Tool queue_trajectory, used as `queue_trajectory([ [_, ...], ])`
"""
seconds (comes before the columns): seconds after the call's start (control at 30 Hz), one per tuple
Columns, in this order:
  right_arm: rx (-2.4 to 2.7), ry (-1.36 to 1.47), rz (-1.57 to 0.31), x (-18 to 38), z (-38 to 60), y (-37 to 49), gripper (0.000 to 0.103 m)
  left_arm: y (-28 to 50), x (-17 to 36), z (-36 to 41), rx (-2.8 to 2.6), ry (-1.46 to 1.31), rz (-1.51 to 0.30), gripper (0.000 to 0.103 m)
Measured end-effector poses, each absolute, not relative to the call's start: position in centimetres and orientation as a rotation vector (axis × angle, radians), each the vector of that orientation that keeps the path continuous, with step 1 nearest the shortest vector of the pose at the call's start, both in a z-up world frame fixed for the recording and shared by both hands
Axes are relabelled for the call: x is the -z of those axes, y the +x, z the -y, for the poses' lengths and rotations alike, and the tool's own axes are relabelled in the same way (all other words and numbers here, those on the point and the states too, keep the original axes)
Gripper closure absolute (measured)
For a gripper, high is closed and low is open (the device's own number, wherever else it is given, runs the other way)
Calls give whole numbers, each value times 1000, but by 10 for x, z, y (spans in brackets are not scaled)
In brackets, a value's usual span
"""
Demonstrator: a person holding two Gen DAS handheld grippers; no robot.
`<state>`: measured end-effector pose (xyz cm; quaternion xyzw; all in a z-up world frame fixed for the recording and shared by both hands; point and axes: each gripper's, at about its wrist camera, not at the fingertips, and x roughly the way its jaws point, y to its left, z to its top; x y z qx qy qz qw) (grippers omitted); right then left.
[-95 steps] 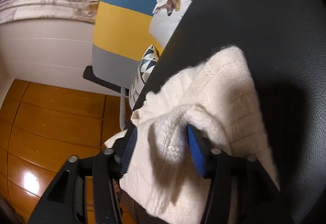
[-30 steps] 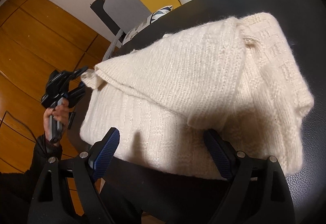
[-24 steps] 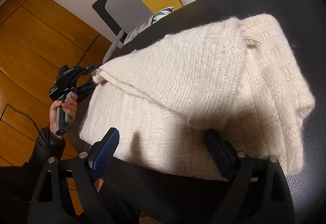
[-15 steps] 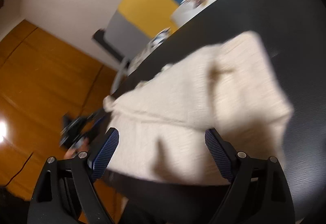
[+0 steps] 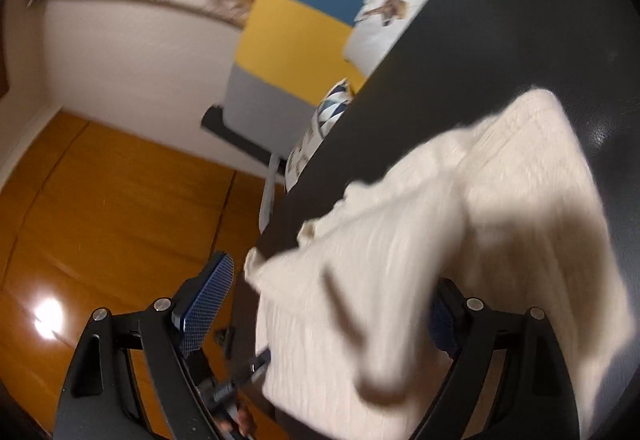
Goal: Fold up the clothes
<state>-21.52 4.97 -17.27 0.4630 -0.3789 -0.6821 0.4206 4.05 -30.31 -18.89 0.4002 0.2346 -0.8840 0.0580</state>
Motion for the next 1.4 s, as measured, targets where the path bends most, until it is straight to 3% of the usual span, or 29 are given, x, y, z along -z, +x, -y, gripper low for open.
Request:
queue_trajectory([
  [0.3,1542,1119,1196,167,-52,-230,13,43,185,296,2696,1203,-642,68],
  [0.4,1620,1190,1207,172,-55,-241,4,43,186,298,2698,1207,-660,68],
  [0.53,1718,1293,1204,180,-59,-255,3,40,183,295,2698,1233,-612,68],
  [0.77,1765,1424,688,160,-50,-213,3,31,148,267,2839,1190,-386,69],
  [1.0,1739,1522,134,161,-48,-149,4,7,170,238,2789,1364,-204,68],
  [1.13,1708,1421,209,141,-71,-144,4,16,158,244,2792,1370,-210,68],
  [1.27,1751,1294,195,112,-108,-139,4,42,163,273,2732,1358,-412,68],
  [1.4,1757,1173,-33,110,-111,-136,4,63,163,273,2742,1320,-470,68],
])
